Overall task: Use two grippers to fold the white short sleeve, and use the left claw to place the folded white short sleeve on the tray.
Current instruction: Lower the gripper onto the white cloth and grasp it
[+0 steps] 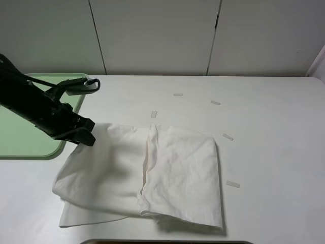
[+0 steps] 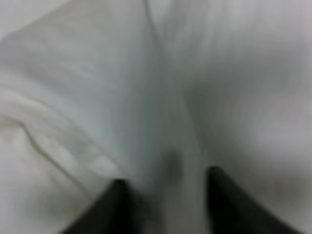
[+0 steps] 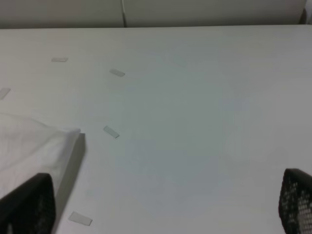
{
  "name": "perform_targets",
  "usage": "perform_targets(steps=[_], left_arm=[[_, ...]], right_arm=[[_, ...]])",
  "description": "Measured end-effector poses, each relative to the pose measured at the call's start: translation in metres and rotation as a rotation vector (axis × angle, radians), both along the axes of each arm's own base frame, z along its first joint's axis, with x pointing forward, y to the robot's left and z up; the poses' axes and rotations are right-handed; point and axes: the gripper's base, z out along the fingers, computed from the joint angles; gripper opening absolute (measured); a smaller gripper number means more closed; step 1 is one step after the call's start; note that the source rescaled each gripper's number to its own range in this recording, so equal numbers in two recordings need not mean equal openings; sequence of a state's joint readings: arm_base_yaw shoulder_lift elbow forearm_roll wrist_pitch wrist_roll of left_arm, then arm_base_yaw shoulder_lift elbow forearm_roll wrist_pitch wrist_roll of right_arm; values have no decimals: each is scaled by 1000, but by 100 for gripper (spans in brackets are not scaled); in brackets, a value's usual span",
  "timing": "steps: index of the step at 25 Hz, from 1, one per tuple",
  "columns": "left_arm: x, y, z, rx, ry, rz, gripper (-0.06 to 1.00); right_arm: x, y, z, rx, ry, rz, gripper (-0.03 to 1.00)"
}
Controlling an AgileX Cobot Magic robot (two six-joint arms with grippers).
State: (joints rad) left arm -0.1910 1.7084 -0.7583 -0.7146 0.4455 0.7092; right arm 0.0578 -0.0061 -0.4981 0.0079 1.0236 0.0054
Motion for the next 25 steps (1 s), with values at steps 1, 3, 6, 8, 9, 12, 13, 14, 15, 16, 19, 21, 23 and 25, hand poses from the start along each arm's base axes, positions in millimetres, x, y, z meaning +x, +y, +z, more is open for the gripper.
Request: perform_targets(steps=[1, 3, 6, 8, 9, 12, 13, 14, 15, 16, 19, 21, 23, 25], left_arm=[[-2, 2, -1, 8, -7, -5, 31], [-5, 4, 0, 19, -22, -13, 45], [-22, 14, 3, 34, -39, 3, 90], [-29, 20, 4, 35, -38, 23, 95], [-33, 23, 3, 33, -30, 37, 96], [-39, 27, 1, 29, -11, 74, 95], [-41, 29, -1, 27, 1, 92, 95], [-42, 30, -1, 26, 5, 99, 95], [-45, 31, -3, 26, 16, 112, 94], [-48, 33, -5, 28, 26, 122, 94], [-56, 37, -12, 40, 45, 149, 92], [-55, 38, -14, 44, 43, 163, 91], [-55, 38, -20, 40, 70, 175, 91], [-54, 37, -27, 36, 101, 182, 90]], right_arm=[[0, 0, 0, 0, 0, 0, 100], [0, 0, 0, 0, 0, 0, 100], [0, 0, 0, 0, 0, 0, 100], [0, 0, 0, 0, 0, 0, 100], [0, 0, 0, 0, 0, 0, 100], [0, 0, 0, 0, 0, 0, 100], [0, 0, 0, 0, 0, 0, 100], [0, 0, 0, 0, 0, 0, 100], [0, 0, 0, 0, 0, 0, 100], [0, 0, 0, 0, 0, 0, 100], [0, 0, 0, 0, 0, 0, 100], [0, 0, 0, 0, 0, 0, 100], [0, 0, 0, 0, 0, 0, 100], [0, 0, 0, 0, 0, 0, 100]])
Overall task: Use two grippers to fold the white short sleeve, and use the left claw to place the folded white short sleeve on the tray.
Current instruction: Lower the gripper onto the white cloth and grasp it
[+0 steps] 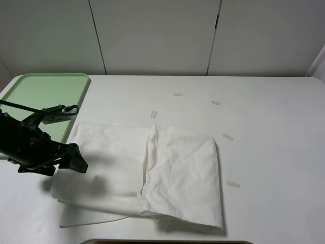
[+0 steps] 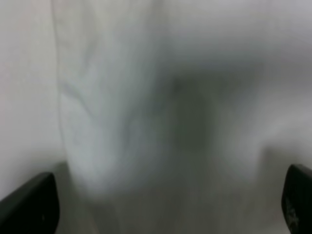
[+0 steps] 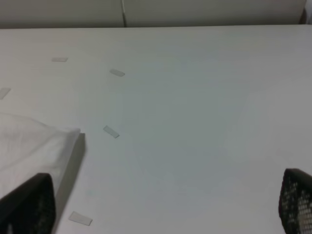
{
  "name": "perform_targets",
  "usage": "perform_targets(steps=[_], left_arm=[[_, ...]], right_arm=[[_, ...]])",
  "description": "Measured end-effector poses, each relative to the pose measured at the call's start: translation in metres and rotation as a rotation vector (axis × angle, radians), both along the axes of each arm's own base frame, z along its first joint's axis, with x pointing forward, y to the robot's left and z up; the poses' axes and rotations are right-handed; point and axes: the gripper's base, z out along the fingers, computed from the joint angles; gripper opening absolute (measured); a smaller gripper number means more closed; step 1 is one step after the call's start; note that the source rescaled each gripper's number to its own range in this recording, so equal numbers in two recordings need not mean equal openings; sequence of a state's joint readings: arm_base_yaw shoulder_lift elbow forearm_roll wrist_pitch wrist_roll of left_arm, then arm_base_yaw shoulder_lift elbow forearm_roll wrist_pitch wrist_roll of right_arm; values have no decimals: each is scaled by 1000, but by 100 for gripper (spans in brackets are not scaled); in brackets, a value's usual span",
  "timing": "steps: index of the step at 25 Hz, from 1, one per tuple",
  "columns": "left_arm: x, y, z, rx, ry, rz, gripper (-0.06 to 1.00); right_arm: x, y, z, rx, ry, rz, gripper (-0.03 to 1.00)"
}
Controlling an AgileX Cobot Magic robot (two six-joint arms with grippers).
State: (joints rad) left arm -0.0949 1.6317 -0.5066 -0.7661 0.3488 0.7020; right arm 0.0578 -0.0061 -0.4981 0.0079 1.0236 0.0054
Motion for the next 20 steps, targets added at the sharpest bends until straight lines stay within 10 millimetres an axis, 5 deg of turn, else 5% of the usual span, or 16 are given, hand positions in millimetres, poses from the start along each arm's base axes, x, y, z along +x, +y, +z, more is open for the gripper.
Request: perform_targets(steps=[5, 20], left_arm=[[1, -2, -18, -11, 61, -5, 88], [7, -18, -20, -50, 43, -27, 73]], right_arm=[[0, 0, 0, 0, 0, 0, 100], [0, 0, 0, 0, 0, 0, 100]])
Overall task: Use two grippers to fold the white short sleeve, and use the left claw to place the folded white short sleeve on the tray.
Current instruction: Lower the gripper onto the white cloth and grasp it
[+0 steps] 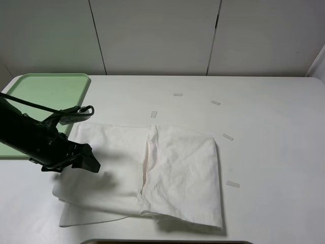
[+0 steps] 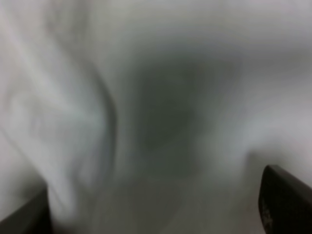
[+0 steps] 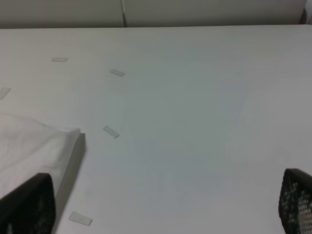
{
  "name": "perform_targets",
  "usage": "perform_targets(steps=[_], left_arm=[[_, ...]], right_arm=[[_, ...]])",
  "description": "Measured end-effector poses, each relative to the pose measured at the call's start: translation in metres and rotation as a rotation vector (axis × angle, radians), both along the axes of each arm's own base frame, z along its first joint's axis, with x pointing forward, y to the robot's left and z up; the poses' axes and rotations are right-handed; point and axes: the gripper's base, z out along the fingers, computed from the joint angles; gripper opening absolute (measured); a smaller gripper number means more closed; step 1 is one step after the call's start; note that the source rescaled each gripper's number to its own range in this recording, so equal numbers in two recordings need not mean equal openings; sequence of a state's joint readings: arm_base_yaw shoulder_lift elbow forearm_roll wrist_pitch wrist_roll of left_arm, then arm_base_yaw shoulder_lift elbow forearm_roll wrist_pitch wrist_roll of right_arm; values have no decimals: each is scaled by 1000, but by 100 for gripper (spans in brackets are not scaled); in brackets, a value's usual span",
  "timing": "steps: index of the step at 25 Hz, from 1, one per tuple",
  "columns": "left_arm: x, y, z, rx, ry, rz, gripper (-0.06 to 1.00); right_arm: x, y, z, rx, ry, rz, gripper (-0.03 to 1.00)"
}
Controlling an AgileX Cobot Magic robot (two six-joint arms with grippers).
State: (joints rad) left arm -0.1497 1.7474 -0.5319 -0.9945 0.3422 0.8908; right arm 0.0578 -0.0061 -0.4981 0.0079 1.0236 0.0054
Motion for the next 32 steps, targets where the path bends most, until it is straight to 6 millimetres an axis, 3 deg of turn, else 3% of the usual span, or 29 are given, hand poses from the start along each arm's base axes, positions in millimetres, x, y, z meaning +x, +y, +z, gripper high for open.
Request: perform_targets(steps=[12, 25, 32], left_arm=[[3, -8, 2, -8, -12, -22, 73], [-11, -4, -3, 5, 23, -31, 72], [-10, -8, -3, 16, 7, -29, 64]], right_arm=[[0, 0, 0, 0, 0, 0, 100], [0, 0, 0, 1, 0, 0, 100], [0, 0, 0, 3, 0, -1, 100]])
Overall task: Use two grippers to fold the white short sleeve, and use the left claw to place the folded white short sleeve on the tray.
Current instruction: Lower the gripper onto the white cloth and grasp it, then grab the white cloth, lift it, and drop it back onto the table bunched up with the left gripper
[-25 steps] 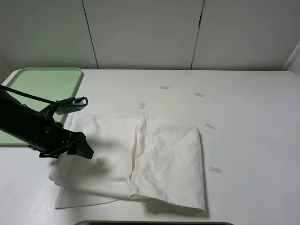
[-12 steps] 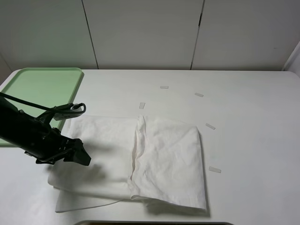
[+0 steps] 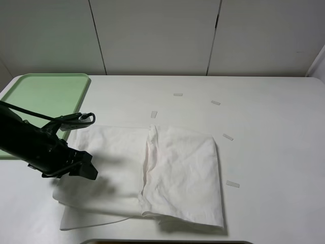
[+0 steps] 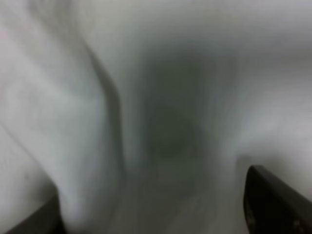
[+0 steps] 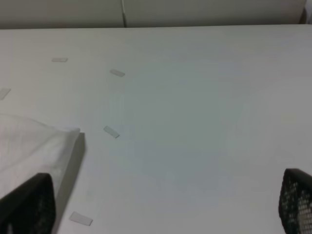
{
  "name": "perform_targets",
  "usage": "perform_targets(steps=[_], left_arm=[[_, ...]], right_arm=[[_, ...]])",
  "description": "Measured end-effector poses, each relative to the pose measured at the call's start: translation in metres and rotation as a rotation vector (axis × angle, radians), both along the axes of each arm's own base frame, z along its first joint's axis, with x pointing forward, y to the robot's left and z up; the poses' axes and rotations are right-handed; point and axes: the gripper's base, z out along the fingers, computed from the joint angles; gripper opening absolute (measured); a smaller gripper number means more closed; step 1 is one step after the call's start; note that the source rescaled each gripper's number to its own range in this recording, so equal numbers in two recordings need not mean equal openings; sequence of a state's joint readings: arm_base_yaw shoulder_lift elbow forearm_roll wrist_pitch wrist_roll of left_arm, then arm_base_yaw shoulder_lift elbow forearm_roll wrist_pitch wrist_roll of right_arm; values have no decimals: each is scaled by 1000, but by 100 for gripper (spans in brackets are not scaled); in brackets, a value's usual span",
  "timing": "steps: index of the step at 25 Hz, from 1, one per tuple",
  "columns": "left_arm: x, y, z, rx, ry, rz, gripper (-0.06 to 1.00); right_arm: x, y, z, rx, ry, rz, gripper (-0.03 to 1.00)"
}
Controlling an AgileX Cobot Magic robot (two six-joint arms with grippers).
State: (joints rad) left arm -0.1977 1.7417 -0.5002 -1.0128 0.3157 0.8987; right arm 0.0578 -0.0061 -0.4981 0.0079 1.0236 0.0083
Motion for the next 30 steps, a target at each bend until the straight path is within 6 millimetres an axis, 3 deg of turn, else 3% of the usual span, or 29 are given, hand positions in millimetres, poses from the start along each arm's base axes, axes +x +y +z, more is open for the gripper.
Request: perform_targets(steps=[5, 7, 10, 13, 15, 16, 25, 30], left_arm=[[0, -1, -1, 1, 3, 9, 59], [0, -1, -1, 1, 6, 10, 52], [0, -1, -2, 2, 9, 12, 34], [-1, 0, -2, 4, 10, 13, 28], [-1, 0, -2, 4, 10, 14, 9], [0, 0, -2, 5, 8, 15, 5], [0, 1, -2, 23, -8, 1, 4], [2, 2, 13, 27, -80, -23, 4]], right_arm=[[0, 0, 0, 0, 0, 0, 100], [0, 0, 0, 0, 0, 0, 100], [0, 0, 0, 0, 0, 0, 100], [0, 0, 0, 0, 0, 0, 100], [0, 0, 0, 0, 0, 0, 100], [0, 0, 0, 0, 0, 0, 100], [0, 0, 0, 0, 0, 0, 100], [0, 0, 0, 0, 0, 0, 100]])
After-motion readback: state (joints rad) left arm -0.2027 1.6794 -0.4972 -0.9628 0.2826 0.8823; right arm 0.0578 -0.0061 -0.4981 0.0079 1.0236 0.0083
